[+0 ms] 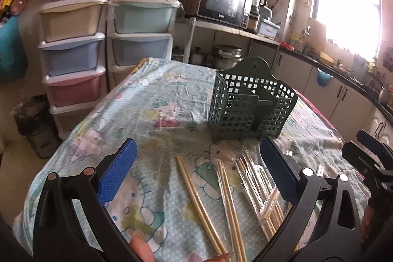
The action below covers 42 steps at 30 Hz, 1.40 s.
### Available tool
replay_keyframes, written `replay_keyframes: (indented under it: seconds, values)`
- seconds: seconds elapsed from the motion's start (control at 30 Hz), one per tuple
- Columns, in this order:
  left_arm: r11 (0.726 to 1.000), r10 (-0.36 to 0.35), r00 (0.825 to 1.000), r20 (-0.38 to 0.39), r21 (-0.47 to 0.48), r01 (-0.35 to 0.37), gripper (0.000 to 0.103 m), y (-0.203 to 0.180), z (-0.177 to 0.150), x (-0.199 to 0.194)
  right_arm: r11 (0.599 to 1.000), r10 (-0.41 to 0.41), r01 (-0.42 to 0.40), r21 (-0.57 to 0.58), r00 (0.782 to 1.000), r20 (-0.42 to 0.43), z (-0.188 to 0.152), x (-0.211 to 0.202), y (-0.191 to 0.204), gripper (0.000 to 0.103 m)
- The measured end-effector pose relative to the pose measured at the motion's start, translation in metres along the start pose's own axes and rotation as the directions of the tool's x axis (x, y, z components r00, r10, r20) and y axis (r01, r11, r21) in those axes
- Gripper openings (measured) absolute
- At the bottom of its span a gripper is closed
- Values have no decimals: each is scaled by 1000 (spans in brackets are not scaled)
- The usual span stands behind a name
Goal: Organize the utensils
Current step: 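Lower the open left tool onto wrapped chopsticks while the right tool lowers onto loose chopsticks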
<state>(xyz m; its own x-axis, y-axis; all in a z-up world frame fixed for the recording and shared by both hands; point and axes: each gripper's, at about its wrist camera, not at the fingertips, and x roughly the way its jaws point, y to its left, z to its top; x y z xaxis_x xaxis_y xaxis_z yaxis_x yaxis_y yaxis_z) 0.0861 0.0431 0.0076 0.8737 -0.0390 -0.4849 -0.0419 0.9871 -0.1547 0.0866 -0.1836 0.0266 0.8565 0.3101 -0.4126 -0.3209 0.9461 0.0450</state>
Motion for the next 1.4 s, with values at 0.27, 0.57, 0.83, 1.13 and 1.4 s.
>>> replay_keyframes:
  seconds: [0.27,0.57,0.83,1.13,1.4]
  values:
    - [998,-26,992,-126,51,33,93,-13,7,44,999,-3,6,36,997,-83,13,28,-25,97]
    - [983,-95,935,-341,114,141,92,-26,-5,101,996,8,14,89,973,-233,4,67,-52,97]
    - [979,-162,880,-446,42,202,75,-20,-13,126,990,59,-14,138,942,-332,-5,99,-60,84]
    - [969,-212,840,-499,2,245,48,-20,-18,141,981,116,-36,191,896,-429,-16,139,-69,58]
    - [971,-210,834,-511,-8,240,35,-17,-16,151,969,144,-28,244,870,-472,-26,160,-86,48]
